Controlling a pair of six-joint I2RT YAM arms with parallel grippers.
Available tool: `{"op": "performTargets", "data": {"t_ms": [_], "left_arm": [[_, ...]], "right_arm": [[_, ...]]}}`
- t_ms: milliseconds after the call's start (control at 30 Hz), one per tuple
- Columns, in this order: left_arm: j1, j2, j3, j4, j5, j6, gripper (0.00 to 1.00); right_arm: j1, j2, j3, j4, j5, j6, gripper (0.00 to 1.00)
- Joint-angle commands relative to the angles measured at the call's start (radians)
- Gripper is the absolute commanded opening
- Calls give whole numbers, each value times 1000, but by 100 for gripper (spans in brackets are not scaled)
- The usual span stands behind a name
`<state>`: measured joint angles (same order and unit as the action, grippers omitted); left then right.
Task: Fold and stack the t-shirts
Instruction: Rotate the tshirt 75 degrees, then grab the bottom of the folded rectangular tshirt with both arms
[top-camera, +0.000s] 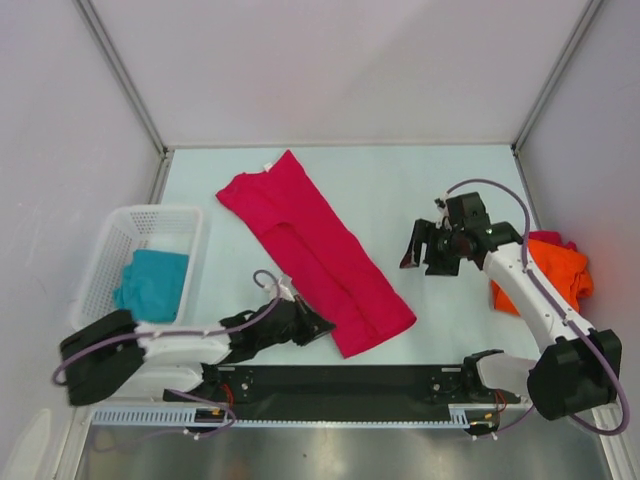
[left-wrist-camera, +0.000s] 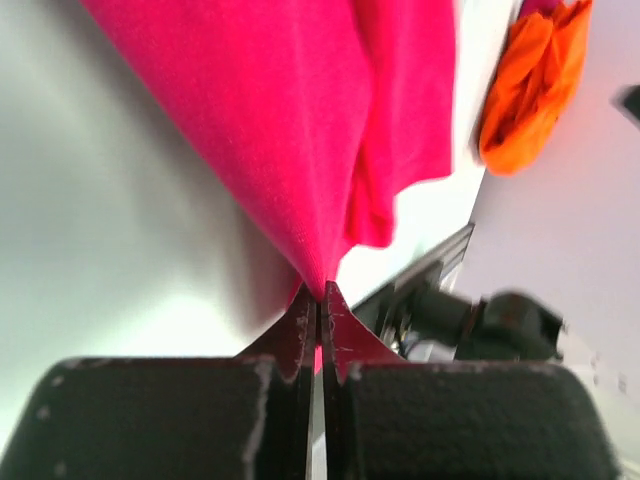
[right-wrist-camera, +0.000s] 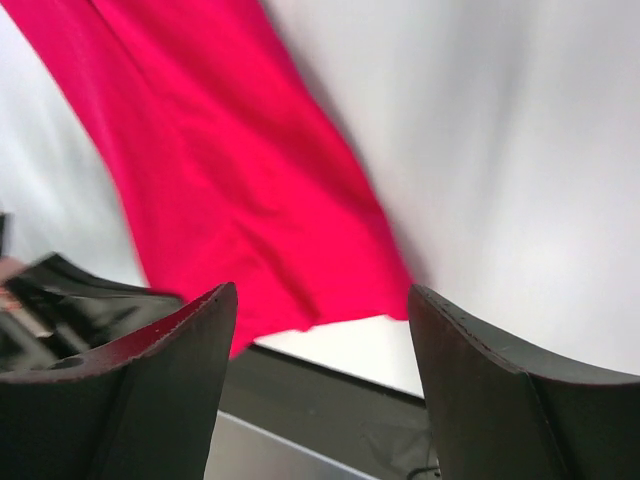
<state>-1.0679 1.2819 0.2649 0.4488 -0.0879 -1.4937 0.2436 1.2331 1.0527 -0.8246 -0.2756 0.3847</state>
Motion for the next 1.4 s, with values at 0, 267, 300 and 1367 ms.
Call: {"op": "performTargets", "data": {"t_ms": [0, 267, 300, 1367], "left_arm": [[-55, -359, -64, -436, -116, -37, 0], [-56, -930, -134, -941, -251, -141, 2], [-56, -961, -139, -956, -253, -149, 2], [-69, -432, 79, -825, -7, 84, 99]], "right_arm": [[36, -87, -140, 91, -65, 54, 75], [131, -113, -407, 238, -94, 161, 75], [144, -112, -421, 263, -94, 172, 75], [542, 75, -462, 479, 33, 407, 73]]}}
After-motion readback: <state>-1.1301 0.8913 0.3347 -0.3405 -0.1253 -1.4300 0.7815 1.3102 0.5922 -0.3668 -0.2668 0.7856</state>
